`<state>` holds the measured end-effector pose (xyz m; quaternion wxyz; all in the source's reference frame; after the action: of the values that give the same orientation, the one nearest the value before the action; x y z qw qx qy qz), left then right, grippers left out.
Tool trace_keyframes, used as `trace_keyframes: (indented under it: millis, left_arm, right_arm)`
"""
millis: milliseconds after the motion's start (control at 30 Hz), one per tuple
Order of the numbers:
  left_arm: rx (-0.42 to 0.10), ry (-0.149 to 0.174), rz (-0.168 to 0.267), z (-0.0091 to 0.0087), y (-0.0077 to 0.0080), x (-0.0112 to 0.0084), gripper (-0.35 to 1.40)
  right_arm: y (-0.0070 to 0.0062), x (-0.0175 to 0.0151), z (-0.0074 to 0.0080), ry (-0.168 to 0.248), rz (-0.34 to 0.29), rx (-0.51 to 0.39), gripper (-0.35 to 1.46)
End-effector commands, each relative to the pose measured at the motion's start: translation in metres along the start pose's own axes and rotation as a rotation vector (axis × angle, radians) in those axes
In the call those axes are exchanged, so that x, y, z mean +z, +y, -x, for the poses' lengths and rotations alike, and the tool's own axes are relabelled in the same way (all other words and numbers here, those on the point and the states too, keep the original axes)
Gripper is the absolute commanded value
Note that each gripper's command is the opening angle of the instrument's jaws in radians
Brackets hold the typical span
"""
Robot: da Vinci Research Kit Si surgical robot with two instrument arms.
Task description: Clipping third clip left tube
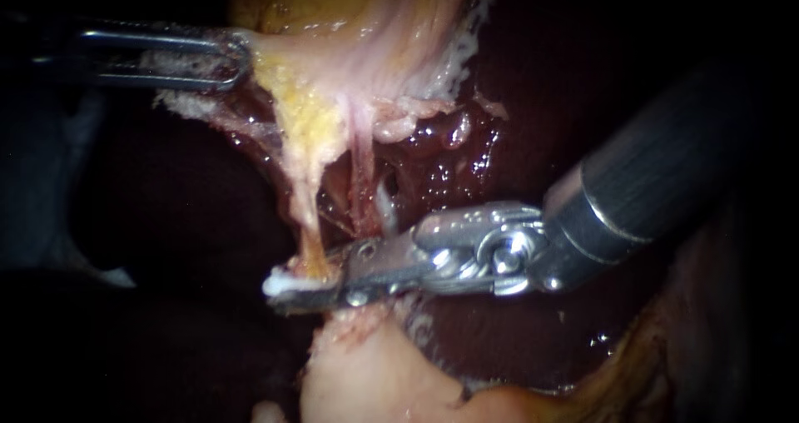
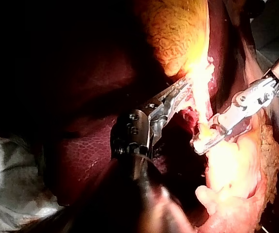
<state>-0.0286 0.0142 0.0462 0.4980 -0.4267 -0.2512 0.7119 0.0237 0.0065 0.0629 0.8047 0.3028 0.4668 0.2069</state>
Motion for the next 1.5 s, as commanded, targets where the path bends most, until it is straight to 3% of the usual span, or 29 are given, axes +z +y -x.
trace_keyframes:
  millis: [33,100,167,233,300,533,767,1167,1500]
  left_arm:
    - [0.000,0.000,0.000,0.0000,0.0000,0.0000,-0.35]
    - [0.000,0.000,0.000,0.0000,0.0000,0.0000,-0.35]
    - [0.000,0.000,0.000,0.0000,0.0000,0.0000,-0.35]
    - [0.000,0.000,0.001,0.0000,0.0000,-0.0001,-0.35]
    - [0.000,0.000,0.001,0.0000,0.0000,-0.0001,-0.35]
    - [0.000,0.001,-0.002,0.0001,0.0000,-0.0001,-0.35]
    - [0.000,0.001,-0.001,0.0001,0.0000,-0.0002,-0.35]
    - [0.000,0.001,-0.001,0.0001,0.0000,-0.0002,-0.35]
    - [0.000,0.001,-0.002,0.0001,0.0000,-0.0002,-0.35]
  right_arm:
    - [0.0000,0.0000,0.0000,0.000,0.001,0.000,0.02]
    - [0.0000,0.0000,0.0000,0.003,0.000,0.000,0.10]
    - [0.0000,0.0000,0.0000,0.018,-0.002,0.000,0.31]
    - [0.0002,0.0003,-0.0001,0.058,-0.010,0.001,0.46]
    - [0.0003,0.0005,-0.0001,0.111,-0.019,0.000,0.49]
    - [0.0004,0.0003,0.0001,0.122,-0.022,-0.007,0.50]
    - [0.0006,-0.0013,0.0004,0.165,-0.038,-0.006,0.50]
    - [0.0008,-0.0023,-0.0002,0.250,-0.162,-0.019,0.50]
    - [0.0011,-0.0006,-0.0013,0.293,-0.201,-0.008,0.50]
